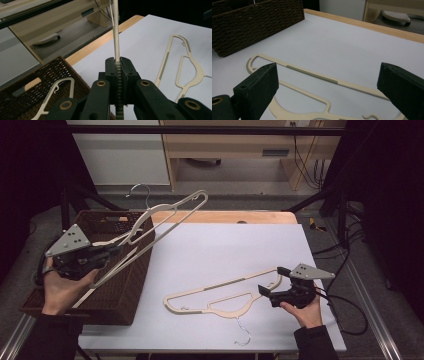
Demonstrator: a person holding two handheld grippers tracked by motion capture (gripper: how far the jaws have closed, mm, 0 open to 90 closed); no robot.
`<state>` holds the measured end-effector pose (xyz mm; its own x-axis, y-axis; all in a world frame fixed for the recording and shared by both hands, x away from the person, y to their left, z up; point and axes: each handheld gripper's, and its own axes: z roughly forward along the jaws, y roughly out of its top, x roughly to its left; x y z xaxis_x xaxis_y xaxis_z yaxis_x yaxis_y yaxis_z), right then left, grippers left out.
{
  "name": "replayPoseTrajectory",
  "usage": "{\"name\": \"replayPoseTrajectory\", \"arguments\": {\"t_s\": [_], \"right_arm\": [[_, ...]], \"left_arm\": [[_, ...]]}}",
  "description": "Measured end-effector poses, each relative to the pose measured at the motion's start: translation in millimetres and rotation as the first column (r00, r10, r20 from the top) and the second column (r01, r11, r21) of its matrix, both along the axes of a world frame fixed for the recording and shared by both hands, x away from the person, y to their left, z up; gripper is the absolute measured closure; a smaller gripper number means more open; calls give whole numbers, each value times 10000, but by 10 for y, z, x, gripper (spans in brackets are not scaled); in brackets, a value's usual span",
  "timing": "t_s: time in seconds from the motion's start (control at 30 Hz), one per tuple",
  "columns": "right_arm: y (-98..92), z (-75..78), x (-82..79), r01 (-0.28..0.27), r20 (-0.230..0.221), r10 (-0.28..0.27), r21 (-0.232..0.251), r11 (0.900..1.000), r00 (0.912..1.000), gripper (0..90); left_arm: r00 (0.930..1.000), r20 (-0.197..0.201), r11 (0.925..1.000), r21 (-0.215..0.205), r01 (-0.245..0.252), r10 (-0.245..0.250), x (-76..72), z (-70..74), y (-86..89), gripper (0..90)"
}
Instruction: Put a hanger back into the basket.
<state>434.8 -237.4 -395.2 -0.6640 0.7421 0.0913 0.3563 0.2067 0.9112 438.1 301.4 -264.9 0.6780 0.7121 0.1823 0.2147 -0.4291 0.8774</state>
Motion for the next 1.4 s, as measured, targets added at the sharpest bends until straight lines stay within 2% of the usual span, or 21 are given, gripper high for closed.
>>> {"name": "replayPoseTrajectory", "arguments": {"t_s": [0.27,0.43,0.5,0.57,0.63,1.0,1.23,1.4], "right_arm": [[-1,-1,1,-7,14,7,-43,10000,10000,39],[0,-2,1,5,0,-5,-47,10000,10000,40],[-1,-1,3,4,-1,-4,-65,10000,10000,39],[-1,0,4,20,-28,-20,-59,10000,10000,40],[-2,-1,4,18,-18,-18,-74,10000,10000,40],[-5,-3,12,-29,12,29,-180,9998,10000,42],[9,-10,16,8,-81,-10,-191,9998,10000,42],[3,-7,19,-9,3,9,-176,9998,10000,43]], "left_arm": [[9992,-153,9993,-25,-380,380,58,-42,296,853],[9962,-338,9967,-55,-810,808,79,-95,529,853],[9944,-282,9947,-97,-1024,1021,88,-120,618,853],[9941,-347,9945,-152,-1038,1032,86,-133,659,853],[9902,-511,9913,-143,-1310,1301,75,-167,797,853],[9769,-800,9795,-224,-2004,1980,7,-304,1222,853],[9644,-1071,9692,-207,-2455,2420,15,-406,1392,853],[9640,-1228,9694,-400,-2421,2357,-1,-471,1458,853]]}}
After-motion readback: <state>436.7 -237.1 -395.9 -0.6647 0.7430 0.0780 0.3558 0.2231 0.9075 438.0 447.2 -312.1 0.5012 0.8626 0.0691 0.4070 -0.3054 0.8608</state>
